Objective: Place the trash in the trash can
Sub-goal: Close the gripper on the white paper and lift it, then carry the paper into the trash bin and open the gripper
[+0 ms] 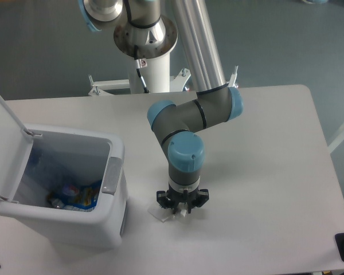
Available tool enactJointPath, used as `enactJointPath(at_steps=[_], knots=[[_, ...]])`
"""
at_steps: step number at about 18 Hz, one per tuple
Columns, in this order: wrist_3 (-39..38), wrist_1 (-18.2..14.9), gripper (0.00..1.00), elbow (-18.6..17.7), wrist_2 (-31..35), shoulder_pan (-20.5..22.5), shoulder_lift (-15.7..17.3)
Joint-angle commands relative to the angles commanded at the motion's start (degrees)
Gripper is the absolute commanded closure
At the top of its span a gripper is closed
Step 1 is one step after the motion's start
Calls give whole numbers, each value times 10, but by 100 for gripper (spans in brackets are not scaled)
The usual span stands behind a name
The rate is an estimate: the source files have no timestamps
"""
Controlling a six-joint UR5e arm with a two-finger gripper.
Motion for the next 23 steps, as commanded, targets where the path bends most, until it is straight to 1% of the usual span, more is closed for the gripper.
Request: enactJointPath(at_steps=[2,4,7,8,10,12,13,15,16,18,20,21,22,23], knots=[[0,-4,100,18,-3,4,9],[-2,-19,100,46,-13,17,32],[-16,-43,100,102,-109,49,81],[-28,-45,100,118,-136,61,92],[-75,-44,100,157,-191,70,114],[-118,-43,100,188,-217,72,132],[-129,-43,100,196,-228,68,140],[-135,-45,100,193,-261,53,164],[-135,-46,100,178,-260,34,182],[-130,-37,100,132,-256,-8,209],[-123,-35,100,107,-244,-46,216],[-119,-35,98,106,-229,-62,215],[-110,-35,92,101,-214,-77,214],[-95,-36,70,97,-207,-93,215]])
